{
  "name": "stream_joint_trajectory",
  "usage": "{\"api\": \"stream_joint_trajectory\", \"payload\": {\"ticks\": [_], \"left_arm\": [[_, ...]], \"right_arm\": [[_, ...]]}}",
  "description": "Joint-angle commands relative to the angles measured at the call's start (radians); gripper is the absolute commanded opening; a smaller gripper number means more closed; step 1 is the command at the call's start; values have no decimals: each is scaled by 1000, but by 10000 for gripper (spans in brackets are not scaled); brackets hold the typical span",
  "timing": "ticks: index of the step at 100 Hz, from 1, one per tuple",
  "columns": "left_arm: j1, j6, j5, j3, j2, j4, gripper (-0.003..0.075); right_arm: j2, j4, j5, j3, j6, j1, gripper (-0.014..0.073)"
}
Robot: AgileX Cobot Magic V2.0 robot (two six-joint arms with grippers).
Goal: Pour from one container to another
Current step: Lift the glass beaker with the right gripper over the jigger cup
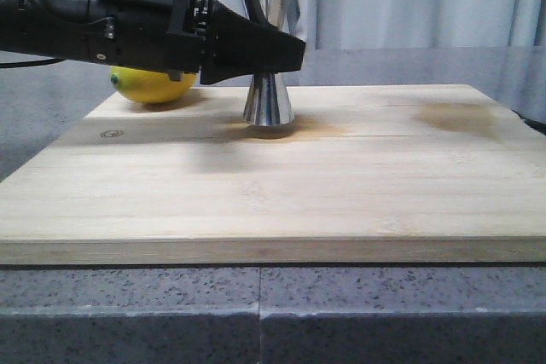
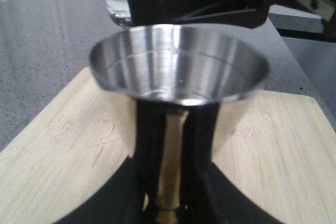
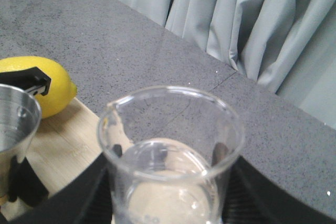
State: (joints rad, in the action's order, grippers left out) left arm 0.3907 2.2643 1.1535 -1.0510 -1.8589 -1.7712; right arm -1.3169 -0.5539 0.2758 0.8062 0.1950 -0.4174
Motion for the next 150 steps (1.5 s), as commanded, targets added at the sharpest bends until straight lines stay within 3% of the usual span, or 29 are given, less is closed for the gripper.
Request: {"api": "stream_joint_trajectory", "payload": {"ticks": [1,32,150], "left_arm": [[10,-1,98,-28,42,-79,82],[10,-1,98,-28,42,-79,83],[10,-1,98,-28,42,-79,83]], "right_arm": [[24,-80,50,56,60,6,259],[24,-373,54,93,233,4,259],[-30,-764,-2,203,279,-43,259]]}}
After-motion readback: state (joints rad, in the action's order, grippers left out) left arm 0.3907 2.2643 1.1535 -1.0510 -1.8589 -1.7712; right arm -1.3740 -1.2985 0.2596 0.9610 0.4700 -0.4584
